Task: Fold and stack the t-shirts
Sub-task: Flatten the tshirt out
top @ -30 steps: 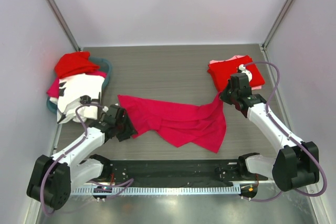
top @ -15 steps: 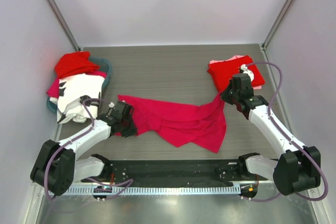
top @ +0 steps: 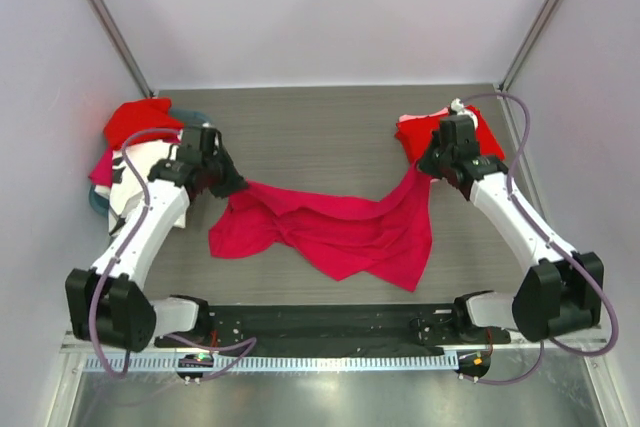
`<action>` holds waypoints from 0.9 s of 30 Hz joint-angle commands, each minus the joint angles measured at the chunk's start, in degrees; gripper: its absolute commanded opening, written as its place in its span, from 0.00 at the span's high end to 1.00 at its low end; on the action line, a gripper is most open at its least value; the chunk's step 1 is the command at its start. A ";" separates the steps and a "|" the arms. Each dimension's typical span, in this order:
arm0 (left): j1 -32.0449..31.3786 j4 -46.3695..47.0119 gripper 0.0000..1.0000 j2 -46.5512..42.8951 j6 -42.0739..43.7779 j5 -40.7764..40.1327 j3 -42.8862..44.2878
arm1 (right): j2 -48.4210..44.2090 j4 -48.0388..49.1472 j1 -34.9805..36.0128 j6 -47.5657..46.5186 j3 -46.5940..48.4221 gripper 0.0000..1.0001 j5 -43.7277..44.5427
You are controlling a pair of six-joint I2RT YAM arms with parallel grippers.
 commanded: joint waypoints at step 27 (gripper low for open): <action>13.54 7.21 1.00 -16.67 -2.83 7.89 59.80 | -35.53 -5.20 -0.72 -1.03 33.29 0.99 -4.27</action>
